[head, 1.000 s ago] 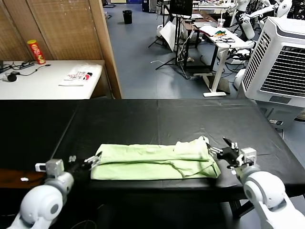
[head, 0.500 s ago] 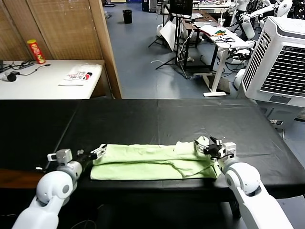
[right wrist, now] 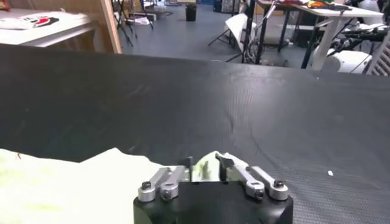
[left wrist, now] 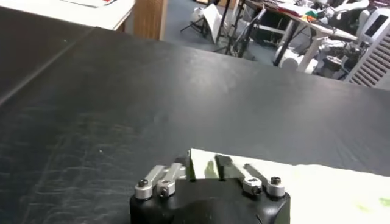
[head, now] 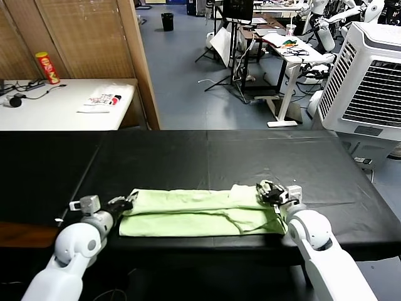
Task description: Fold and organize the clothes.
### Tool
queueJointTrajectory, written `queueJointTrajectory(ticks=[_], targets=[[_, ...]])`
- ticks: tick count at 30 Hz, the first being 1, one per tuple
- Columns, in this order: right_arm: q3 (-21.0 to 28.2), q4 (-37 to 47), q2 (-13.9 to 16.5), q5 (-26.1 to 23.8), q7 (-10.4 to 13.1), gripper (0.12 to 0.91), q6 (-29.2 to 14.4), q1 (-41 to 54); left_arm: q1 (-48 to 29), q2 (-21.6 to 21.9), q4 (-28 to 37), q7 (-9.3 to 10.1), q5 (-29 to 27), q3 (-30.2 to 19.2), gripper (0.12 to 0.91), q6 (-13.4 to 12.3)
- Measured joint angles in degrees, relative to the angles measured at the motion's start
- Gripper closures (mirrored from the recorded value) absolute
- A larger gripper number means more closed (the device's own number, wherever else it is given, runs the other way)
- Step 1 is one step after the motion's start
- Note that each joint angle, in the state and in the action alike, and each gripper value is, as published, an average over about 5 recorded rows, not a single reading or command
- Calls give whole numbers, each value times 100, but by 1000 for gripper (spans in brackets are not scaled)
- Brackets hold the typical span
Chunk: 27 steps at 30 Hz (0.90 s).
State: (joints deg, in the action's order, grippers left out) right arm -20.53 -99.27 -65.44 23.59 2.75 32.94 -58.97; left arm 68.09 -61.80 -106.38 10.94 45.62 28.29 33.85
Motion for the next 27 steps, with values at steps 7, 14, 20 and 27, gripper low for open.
queueJointTrajectory(ticks=[7,14,20,27], targets=[[-76,233,-172,-389,74,889,-404,141,-161,-165,173,-91,-508,-102,904,-359],[-129,626,-374,-488,-17,889,-732,353,-501,-437,550,-203,-1060,-244,904,-629],[-222,781,-348,-339,-259,787,-779,407,-865,-621,912,-353,-1405,-367,789,-763],[-444,369,-42,-139,-320,410,-705,76,-918,-453,933,-419,-1401,-310,395,-797]])
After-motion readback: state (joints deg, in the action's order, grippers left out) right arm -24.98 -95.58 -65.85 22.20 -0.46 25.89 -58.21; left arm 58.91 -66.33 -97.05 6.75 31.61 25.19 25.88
